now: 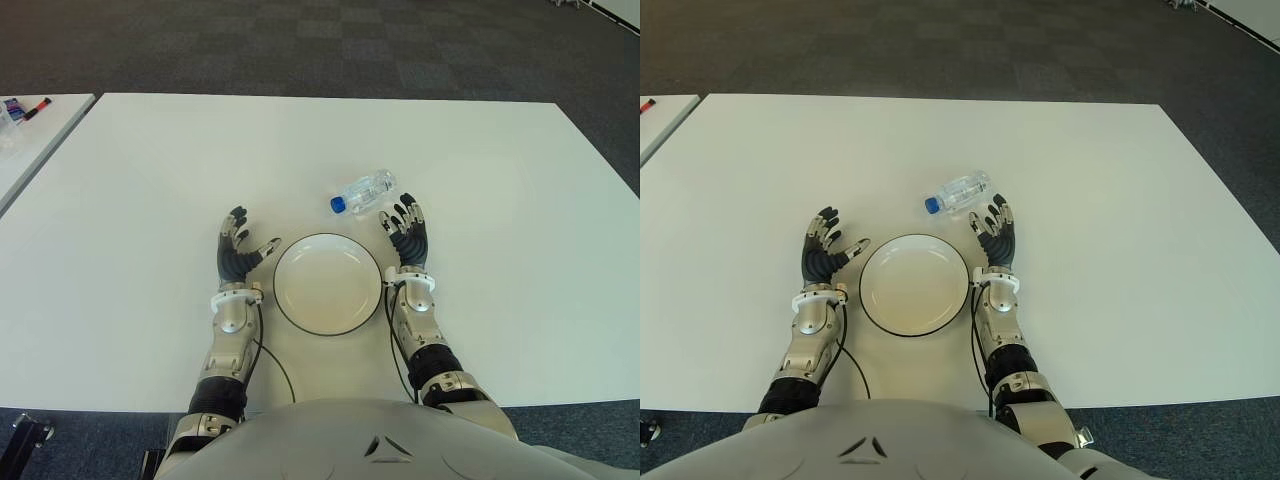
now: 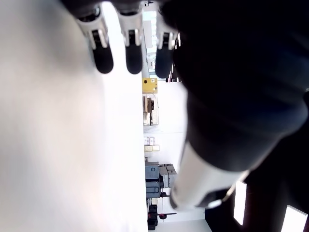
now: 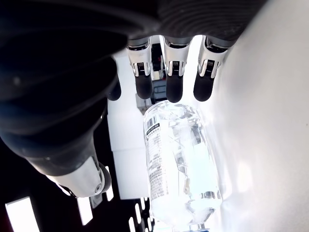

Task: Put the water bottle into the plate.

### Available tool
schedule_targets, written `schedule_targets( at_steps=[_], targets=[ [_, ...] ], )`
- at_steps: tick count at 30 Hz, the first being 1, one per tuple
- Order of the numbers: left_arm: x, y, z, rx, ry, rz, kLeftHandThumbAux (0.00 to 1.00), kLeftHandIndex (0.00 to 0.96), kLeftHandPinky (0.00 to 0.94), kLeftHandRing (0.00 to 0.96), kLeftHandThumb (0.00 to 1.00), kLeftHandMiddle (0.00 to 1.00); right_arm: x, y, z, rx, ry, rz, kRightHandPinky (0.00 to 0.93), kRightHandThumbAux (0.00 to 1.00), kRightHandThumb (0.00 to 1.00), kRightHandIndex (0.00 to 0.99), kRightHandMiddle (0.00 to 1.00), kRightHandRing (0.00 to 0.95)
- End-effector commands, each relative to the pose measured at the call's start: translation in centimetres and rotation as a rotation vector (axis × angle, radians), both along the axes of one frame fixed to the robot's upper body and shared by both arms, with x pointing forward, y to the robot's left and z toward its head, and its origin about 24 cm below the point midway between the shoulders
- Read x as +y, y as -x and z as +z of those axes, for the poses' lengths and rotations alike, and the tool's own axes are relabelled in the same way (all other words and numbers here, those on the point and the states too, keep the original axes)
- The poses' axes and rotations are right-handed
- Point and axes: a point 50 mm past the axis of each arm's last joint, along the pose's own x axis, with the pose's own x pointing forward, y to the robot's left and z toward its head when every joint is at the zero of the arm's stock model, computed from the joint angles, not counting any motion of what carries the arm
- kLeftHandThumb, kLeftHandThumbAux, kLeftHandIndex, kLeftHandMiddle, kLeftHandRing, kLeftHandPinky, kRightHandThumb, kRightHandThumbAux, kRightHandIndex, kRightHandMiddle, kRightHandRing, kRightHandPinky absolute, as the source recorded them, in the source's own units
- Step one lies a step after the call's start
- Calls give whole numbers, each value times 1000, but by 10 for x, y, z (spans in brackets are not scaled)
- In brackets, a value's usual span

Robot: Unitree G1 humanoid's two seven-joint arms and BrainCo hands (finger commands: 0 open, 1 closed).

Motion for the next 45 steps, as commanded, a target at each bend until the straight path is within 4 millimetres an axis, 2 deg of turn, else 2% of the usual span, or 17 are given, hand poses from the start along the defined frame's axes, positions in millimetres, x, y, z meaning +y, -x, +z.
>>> schedule_targets(
  at_steps=[1, 8, 10, 13, 16, 18, 30, 45],
  targets=[
    [-2, 7, -10, 58, 23, 6, 998, 154, 167, 142, 0, 161, 32, 14, -16, 103, -121, 3, 149, 790, 103, 117, 114, 107],
    [-2, 7, -10, 57, 11, 1, 996, 152, 167, 141, 0, 158, 32, 15, -11, 65, -111, 5, 143, 770, 92, 113, 107, 105],
    [-2, 7, -10, 59, 6, 1, 996, 152, 165, 140, 0, 157, 32, 16, -5, 20, -98, 4, 140, 751, 90, 110, 104, 103],
    [-2, 7, -11, 63, 3, 2, 996, 152, 163, 138, 0, 156, 36, 21, 15, -102, -73, -17, 137, 739, 81, 109, 101, 100],
    [-1, 7, -11, 65, 2, 3, 997, 154, 162, 137, 0, 156, 39, 25, 31, -204, -66, -36, 136, 758, 62, 113, 103, 99],
    [-1, 7, -11, 66, 1, 4, 996, 156, 161, 137, 0, 156, 39, 26, 34, -225, -65, -41, 136, 776, 52, 115, 104, 99],
    [1, 6, -12, 77, 8, 6, 991, 166, 167, 140, 0, 158, 36, 28, 39, -441, -82, -4, 122, 857, 20, 115, 95, 87],
    [1, 6, -11, 73, 2, 4, 988, 161, 162, 139, 0, 156, 35, 27, 33, -462, -50, -10, 120, 881, 0, 99, 70, 70]
  ],
)
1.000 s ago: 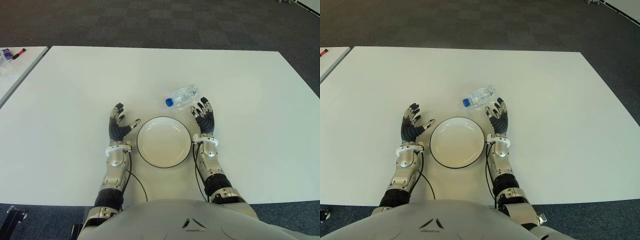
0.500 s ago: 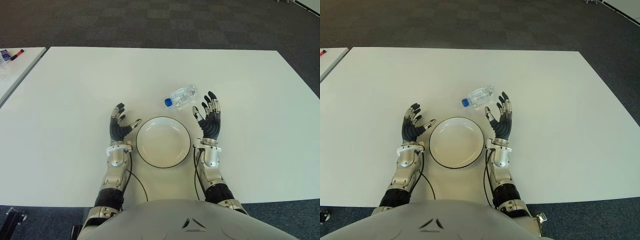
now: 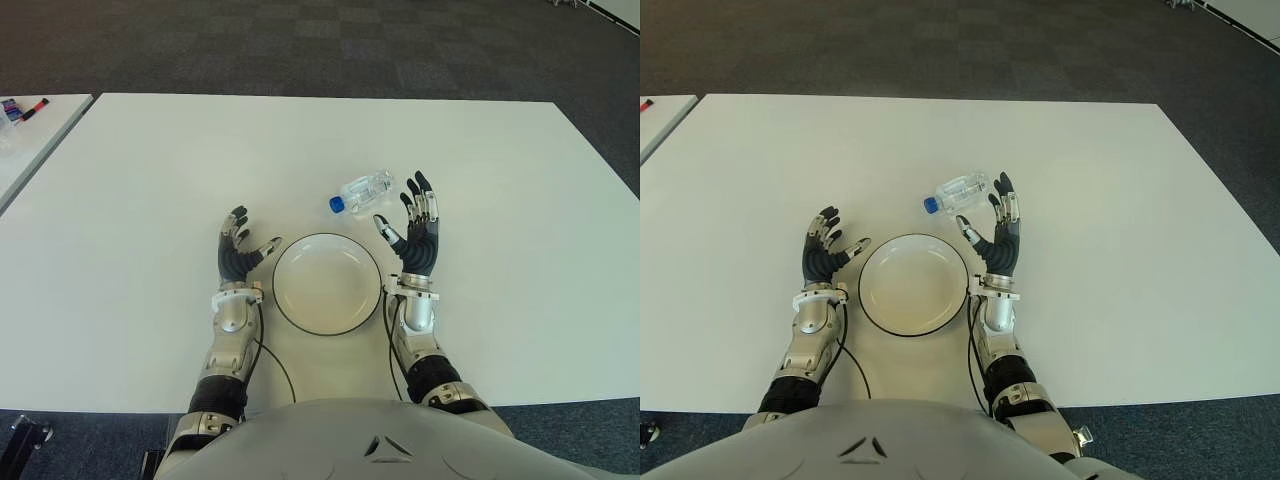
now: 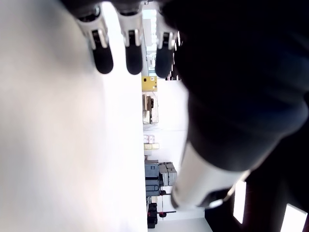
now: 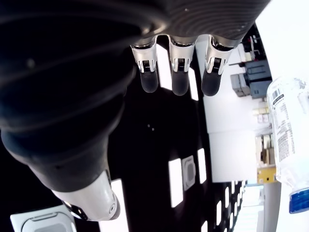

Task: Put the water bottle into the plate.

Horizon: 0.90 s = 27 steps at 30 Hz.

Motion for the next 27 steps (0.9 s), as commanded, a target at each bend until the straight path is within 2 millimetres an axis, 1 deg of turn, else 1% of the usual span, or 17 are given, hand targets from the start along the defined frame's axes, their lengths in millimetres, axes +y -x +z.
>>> schedule_targets(
  at_steps=[1, 20, 24, 27],
  targets=[
    [1, 7, -11, 71, 4, 7, 988, 161, 163, 139, 0, 156, 24, 6, -7, 44, -114, -11, 120, 883, 0, 99, 70, 70],
    [-1, 7, -11, 68, 9, 9, 998, 153, 164, 137, 0, 154, 23, 4, -10, 59, -109, 1, 127, 887, 0, 98, 69, 78],
    [-1, 7, -10, 63, 5, 7, 998, 153, 163, 138, 0, 156, 21, 1, -10, 67, -81, -4, 129, 882, 0, 94, 68, 80],
    [-1, 7, -10, 59, -5, 2, 996, 153, 163, 139, 0, 156, 15, -4, -11, 77, -43, -26, 129, 884, 0, 90, 67, 80]
  ],
)
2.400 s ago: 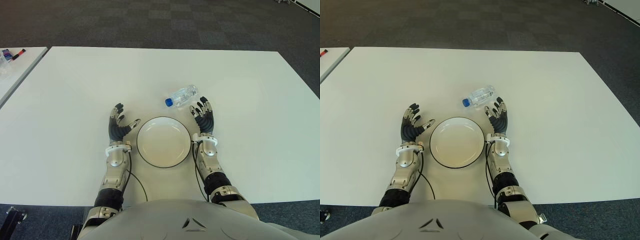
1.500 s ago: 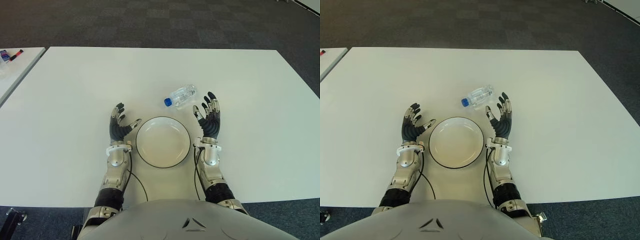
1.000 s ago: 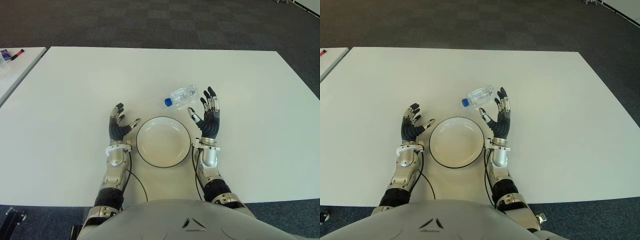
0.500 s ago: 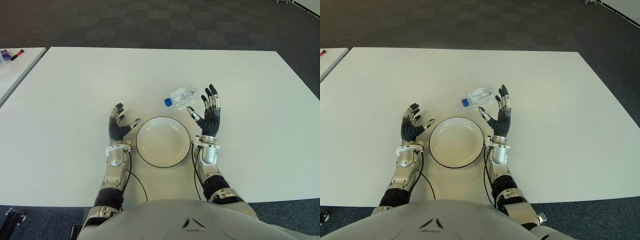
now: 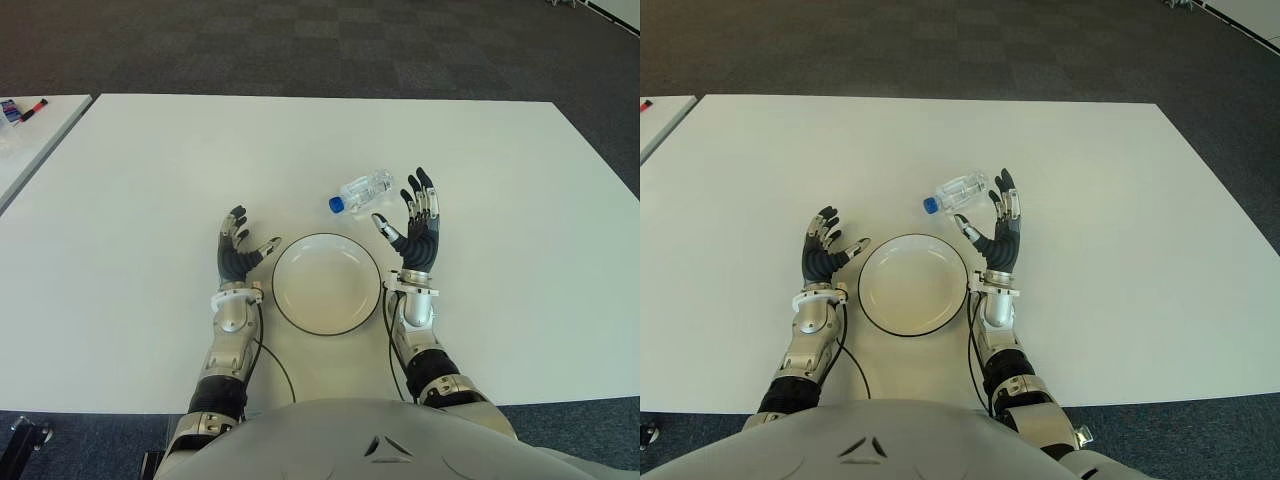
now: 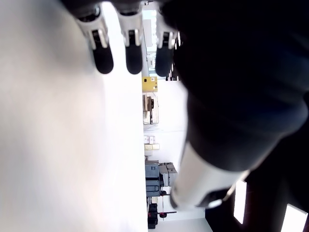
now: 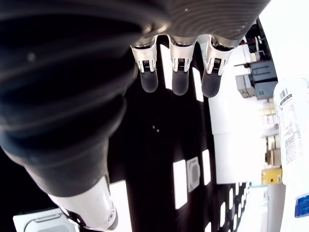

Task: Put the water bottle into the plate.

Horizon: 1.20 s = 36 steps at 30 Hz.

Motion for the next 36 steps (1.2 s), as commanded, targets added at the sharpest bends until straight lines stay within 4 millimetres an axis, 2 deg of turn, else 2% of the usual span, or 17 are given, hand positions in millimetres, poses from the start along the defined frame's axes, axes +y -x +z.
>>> schedule_targets(
  at_steps=[1, 4, 9, 19, 32, 35, 36],
  targets=[
    [-1, 7, -11, 61, -8, 1, 995, 153, 163, 139, 0, 156, 13, -1, -12, 87, -34, -28, 129, 885, 0, 89, 67, 80],
    [-2, 7, -11, 62, -15, -4, 992, 154, 163, 139, 0, 157, 3, -6, -12, 90, 87, -44, 124, 895, 0, 82, 62, 77],
    [-2, 6, -12, 72, -15, -6, 992, 156, 160, 137, 0, 156, -2, -10, -6, 22, 354, -101, 133, 914, 0, 70, 62, 76],
    [-3, 6, -13, 80, 1, 3, 985, 154, 160, 134, 0, 153, -10, -18, 2, -98, 641, -223, 128, 932, 0, 60, 72, 80],
    [-4, 7, -13, 77, -6, -4, 969, 144, 164, 136, 0, 147, -17, -20, 0, -111, 740, -213, 171, 939, 0, 41, 70, 95],
    [-4, 7, -14, 77, -6, -6, 965, 143, 162, 135, 0, 145, -19, -20, 0, -110, 745, -207, 197, 938, 0, 35, 59, 108],
    [-4, 7, -14, 76, -6, -6, 966, 144, 162, 134, 0, 144, -19, -21, 1, -110, 746, -205, 239, 938, 0, 31, 55, 119]
  ],
)
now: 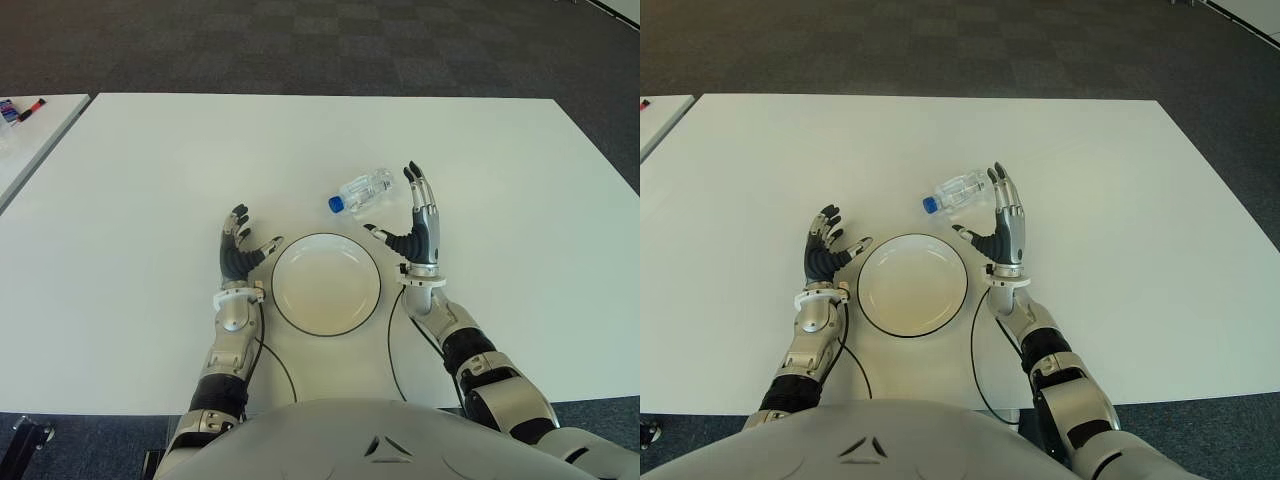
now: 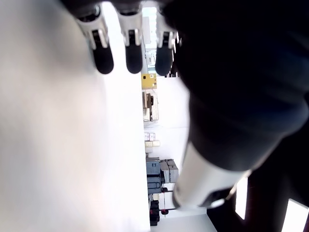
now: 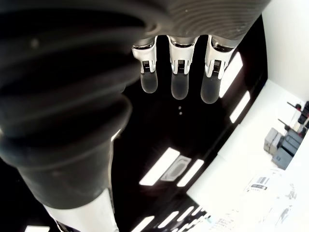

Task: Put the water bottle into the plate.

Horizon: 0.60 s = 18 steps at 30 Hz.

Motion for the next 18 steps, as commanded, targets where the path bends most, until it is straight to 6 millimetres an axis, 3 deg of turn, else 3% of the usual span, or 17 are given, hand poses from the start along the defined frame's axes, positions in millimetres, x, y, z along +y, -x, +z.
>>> schedule_targets(
  at_steps=[1, 3, 8, 12, 18],
  targets=[
    [-1, 9, -13, 73, 7, 11, 966, 144, 162, 134, 0, 144, -2, -4, 2, 0, 19, 8, 254, 938, 0, 30, 54, 123],
    [-1, 9, -13, 73, 7, 12, 969, 145, 162, 133, 0, 144, -3, -6, 3, 2, 22, 13, 416, 941, 0, 21, 46, 160],
    [-1, 9, -13, 75, 7, 13, 967, 149, 166, 136, 0, 146, -6, -12, 8, -3, 33, 27, 578, 941, 0, 7, 33, 231],
    [-1, 8, -14, 77, 9, 15, 967, 149, 166, 137, 0, 147, -10, -17, 13, -11, 48, 42, 643, 931, 0, 1, 22, 304],
    [-2, 8, -14, 76, 12, 14, 971, 144, 162, 134, 0, 146, -14, -22, 18, -15, 73, 68, 639, 912, 0, 0, 7, 318]
  ],
)
